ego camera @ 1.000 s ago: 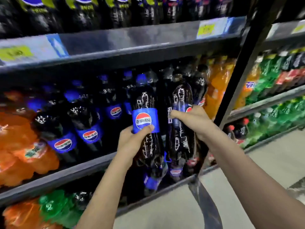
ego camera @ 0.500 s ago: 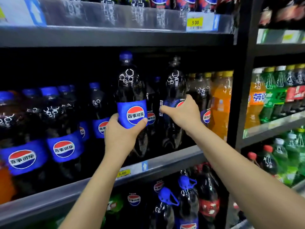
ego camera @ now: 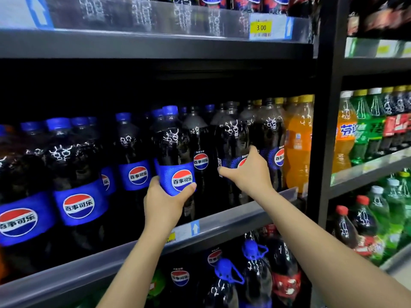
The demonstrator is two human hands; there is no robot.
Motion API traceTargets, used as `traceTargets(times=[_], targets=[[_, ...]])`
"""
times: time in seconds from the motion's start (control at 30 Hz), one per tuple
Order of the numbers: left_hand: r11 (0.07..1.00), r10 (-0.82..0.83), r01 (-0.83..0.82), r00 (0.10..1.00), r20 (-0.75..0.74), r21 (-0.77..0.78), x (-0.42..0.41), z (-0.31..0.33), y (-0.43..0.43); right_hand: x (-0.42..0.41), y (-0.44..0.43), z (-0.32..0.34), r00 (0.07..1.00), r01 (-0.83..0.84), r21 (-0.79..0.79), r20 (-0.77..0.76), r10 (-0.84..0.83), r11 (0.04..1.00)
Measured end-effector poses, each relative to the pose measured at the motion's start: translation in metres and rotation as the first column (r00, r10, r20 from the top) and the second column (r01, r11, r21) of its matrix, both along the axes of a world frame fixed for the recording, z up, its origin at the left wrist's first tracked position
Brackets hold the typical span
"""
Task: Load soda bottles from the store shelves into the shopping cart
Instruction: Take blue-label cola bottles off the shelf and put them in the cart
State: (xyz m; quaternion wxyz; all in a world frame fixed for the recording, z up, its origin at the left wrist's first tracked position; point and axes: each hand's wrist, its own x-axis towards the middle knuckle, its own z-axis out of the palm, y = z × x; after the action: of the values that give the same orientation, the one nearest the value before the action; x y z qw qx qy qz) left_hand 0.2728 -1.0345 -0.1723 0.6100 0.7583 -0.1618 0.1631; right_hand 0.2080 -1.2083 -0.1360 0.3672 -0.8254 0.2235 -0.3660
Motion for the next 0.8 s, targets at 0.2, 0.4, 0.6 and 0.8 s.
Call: traceTargets(times=[0.2, 0.4, 0.6, 0.8], targets=[[0.998, -0.058, 0.058, 0.998, -0.018, -0.029, 0.002, -0.003, -0.001, 0.004, -0.010, -0.010, 1.000, 0.021, -0.042, 0.020, -0.020, 0.999], [0.991, -0.090, 0.095, 0.995, -0.048, 0.098, 0.002, -0.004, 0.013, 0.002, -0.008, -0.032, 0.996, 0.033, 0.007, 0.082, -0.033, 0.999], [0.992, -0.021, 0.019, 1.000, 0.021, 0.124, -0.010, -0.003, 0.014, 0.005, -0.010, -0.042, 0.988, 0.091, -0.027, 0.127, -0.087, 0.995], [0.989, -0.014, 0.010, 1.000, 0.024, 0.151, -0.009, -0.004, 0.016, 0.012, -0.013, -0.047, 0.978, 0.188, -0.112, 0.107, -0.177, 0.976]])
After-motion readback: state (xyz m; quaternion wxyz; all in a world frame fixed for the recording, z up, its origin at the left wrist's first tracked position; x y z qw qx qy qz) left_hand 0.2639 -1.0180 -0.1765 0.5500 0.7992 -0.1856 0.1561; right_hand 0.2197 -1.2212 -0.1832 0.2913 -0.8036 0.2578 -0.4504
